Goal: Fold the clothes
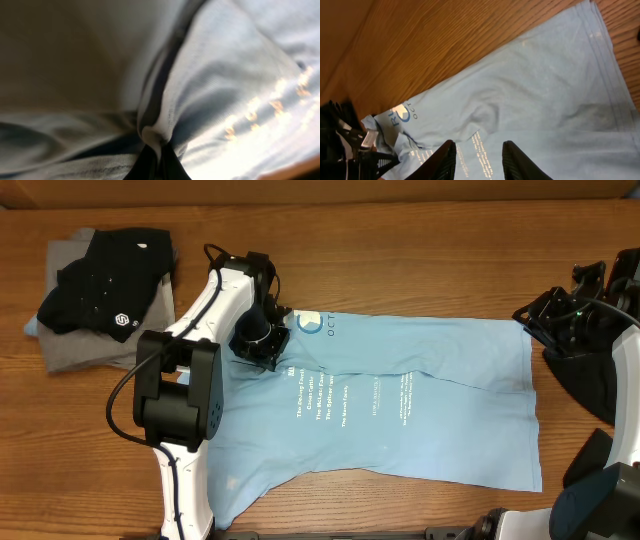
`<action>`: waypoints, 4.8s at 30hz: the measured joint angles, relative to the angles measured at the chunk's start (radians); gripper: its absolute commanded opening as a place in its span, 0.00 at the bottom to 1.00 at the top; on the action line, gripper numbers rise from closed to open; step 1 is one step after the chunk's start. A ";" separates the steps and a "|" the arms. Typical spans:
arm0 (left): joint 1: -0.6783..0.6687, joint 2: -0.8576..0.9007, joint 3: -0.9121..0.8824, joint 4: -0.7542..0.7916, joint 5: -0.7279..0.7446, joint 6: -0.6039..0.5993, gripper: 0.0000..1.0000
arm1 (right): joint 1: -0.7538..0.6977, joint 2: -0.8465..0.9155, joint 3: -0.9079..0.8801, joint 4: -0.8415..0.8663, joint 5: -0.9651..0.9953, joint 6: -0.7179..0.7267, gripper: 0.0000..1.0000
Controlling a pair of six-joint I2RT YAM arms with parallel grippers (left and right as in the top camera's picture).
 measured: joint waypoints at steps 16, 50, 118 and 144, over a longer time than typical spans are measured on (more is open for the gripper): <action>-0.124 -0.018 0.001 -0.133 -0.011 -0.078 0.04 | 0.000 0.000 0.000 0.000 0.025 0.000 0.35; -0.112 -0.020 -0.001 0.030 0.106 -0.102 0.04 | 0.000 0.000 0.000 -0.001 0.037 0.000 0.40; 0.082 -0.171 -0.171 -0.188 -0.108 -0.139 0.04 | 0.000 0.000 0.000 -0.003 0.061 0.000 0.41; 0.107 -0.172 -0.046 0.154 -0.079 -0.113 0.29 | 0.000 0.000 0.000 0.000 0.082 0.000 0.46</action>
